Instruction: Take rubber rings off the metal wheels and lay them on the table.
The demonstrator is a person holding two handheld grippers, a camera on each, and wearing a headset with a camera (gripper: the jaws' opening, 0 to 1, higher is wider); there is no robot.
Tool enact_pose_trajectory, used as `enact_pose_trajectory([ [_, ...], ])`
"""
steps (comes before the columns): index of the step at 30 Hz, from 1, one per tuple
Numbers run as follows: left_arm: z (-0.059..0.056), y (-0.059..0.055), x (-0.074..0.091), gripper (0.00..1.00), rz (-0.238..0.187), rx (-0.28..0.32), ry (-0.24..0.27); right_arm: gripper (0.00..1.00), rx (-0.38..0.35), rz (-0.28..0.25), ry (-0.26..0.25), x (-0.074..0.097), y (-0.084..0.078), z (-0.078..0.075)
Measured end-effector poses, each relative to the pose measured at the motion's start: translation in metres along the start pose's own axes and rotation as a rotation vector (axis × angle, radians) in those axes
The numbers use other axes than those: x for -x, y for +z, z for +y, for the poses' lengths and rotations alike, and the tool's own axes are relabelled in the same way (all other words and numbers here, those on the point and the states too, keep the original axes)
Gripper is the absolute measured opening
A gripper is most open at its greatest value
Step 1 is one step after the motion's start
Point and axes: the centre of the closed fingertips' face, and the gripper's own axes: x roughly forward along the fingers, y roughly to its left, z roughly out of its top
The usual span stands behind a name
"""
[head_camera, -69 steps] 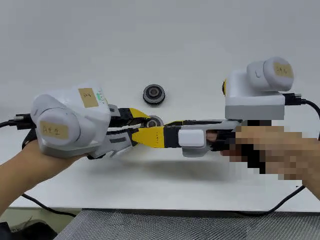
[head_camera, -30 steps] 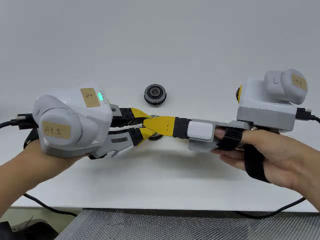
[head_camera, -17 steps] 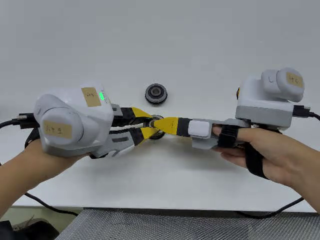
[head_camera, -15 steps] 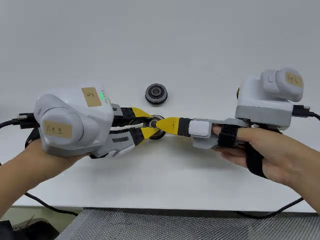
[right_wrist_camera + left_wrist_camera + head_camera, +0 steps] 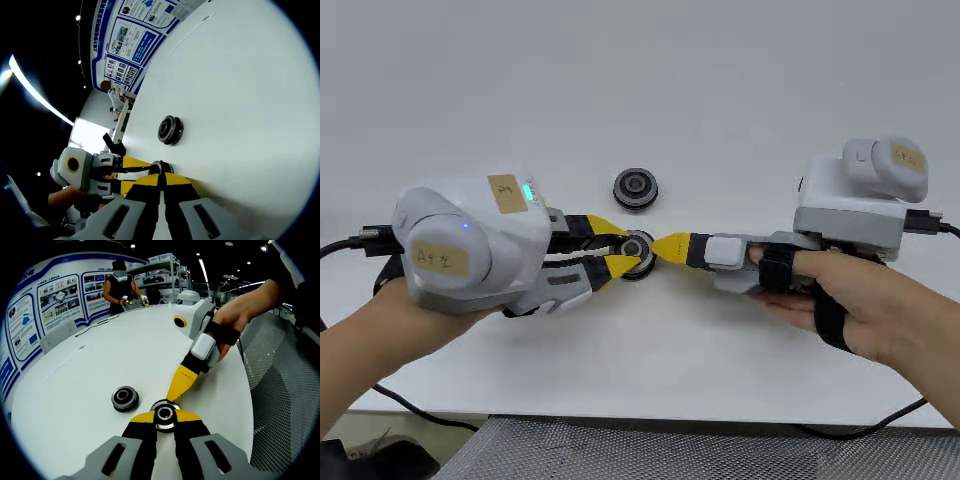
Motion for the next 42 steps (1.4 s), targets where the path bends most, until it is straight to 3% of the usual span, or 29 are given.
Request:
enact_pose_trajectory([
  [14, 0.000, 0.000, 0.001, 0.12, 0.000, -0.001, 0.001, 0.02, 0.148, 0.051, -0.068, 0.001, 0.000, 0.004],
  [22, 0.000, 0.000, 0.001, 0.12, 0.000, -0.002, 0.001, 0.01, 0.159, 0.046, -0.084, 0.002, 0.000, 0.004],
  [42, 0.000, -0.001, 0.001, 0.12, -0.002, -0.002, 0.001, 0.00, 0.181, 0.055, -0.072, -0.002, -0.001, 0.010],
])
